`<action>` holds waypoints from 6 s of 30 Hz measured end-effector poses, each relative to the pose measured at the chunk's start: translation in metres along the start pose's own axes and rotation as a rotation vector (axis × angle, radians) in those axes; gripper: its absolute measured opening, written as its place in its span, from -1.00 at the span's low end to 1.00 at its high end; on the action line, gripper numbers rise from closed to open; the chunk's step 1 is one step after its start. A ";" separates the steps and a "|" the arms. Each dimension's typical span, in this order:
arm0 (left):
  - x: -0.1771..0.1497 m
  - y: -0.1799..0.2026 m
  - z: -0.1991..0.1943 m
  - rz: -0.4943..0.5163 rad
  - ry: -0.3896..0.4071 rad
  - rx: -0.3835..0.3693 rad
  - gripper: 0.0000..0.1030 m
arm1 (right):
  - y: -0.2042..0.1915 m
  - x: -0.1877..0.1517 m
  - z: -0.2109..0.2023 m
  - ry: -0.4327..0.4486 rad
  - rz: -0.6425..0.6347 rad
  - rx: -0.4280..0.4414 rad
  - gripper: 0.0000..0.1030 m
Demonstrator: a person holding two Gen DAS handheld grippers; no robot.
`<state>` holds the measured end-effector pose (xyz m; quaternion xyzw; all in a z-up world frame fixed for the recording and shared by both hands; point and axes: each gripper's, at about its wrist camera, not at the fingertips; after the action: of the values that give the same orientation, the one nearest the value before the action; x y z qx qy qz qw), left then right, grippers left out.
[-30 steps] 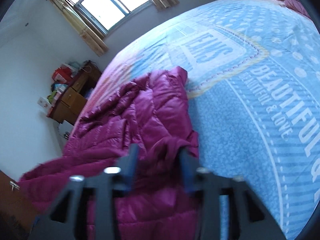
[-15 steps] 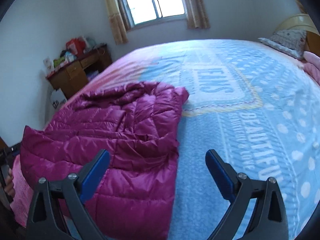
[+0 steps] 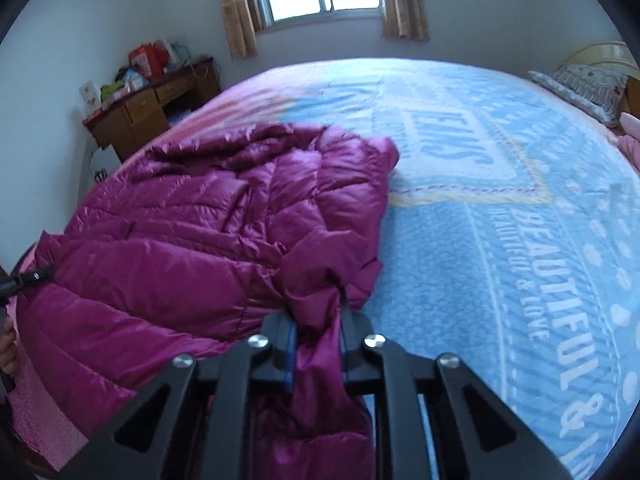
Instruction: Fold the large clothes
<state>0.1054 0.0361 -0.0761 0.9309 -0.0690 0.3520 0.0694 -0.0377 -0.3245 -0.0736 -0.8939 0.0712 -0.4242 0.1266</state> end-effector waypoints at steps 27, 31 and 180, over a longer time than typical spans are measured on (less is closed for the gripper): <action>-0.075 -0.022 -0.160 -0.157 0.344 -0.170 -0.94 | -0.091 -0.053 -0.187 0.387 -0.139 0.034 -0.82; -0.083 -0.024 -0.182 -0.126 0.388 -0.169 -0.94 | -0.094 -0.061 -0.204 0.399 -0.157 0.041 -0.82; -0.013 0.072 -0.039 0.098 0.089 0.349 0.92 | -0.158 -0.055 0.075 0.005 -0.121 -0.044 -0.63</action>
<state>0.0583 -0.0261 -0.0498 0.9078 -0.0490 0.4025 -0.1075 -0.0106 -0.1476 -0.1147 -0.8980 0.0266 -0.4316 0.0807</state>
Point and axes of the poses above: each gripper's, at about its wrist camera, not at the fingertips, and z roughly the way its jaws point, y to its right, x to its top, and after that the axes turned 14 degrees about x, right-handed
